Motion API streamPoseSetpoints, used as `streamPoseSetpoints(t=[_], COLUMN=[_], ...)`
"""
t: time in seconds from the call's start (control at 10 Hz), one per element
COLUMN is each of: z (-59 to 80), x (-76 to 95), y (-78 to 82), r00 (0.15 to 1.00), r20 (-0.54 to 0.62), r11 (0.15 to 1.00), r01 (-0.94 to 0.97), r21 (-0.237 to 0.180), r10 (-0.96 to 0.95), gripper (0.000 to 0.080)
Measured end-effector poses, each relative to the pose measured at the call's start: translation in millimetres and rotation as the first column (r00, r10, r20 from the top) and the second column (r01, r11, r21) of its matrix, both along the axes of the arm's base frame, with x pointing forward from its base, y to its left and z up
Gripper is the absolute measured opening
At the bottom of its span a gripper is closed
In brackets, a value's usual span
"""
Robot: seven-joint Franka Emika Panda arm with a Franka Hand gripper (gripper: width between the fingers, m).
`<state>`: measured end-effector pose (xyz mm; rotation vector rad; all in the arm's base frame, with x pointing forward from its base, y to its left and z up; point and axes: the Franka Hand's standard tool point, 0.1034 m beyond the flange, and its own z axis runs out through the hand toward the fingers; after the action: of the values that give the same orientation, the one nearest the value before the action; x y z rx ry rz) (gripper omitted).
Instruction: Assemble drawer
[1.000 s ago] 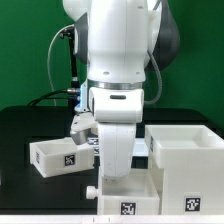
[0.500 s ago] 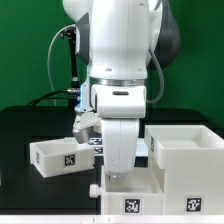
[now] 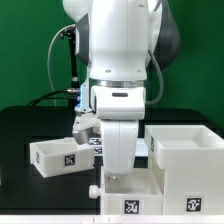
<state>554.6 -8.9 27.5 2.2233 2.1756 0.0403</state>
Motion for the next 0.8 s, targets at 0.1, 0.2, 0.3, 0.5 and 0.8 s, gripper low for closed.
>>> streamPoseSetpoints(t=[0.1, 0.2, 0.3, 0.5, 0.8], z=[-0.5, -1.2, -2.1, -2.4, -3.3], x=[-0.8, -1.7, -3.2, -3.4, -3.9], y=[1.1, 2.6, 4.6, 5.6, -1.3], r00=[1.000, 1.000, 1.000, 1.000, 1.000], r20=[0.006, 0.012, 0.012, 0.011, 0.017], r11=[1.000, 1.000, 1.000, 1.000, 1.000], r01=[0.000, -0.001, 0.008, 0.026, -0.012], r21=[0.002, 0.004, 0.004, 0.005, 0.003], r10=[0.000, 0.001, -0.008, -0.026, 0.012], gripper=[0.0039, 0.0039, 0.0039, 0.0039, 0.0039])
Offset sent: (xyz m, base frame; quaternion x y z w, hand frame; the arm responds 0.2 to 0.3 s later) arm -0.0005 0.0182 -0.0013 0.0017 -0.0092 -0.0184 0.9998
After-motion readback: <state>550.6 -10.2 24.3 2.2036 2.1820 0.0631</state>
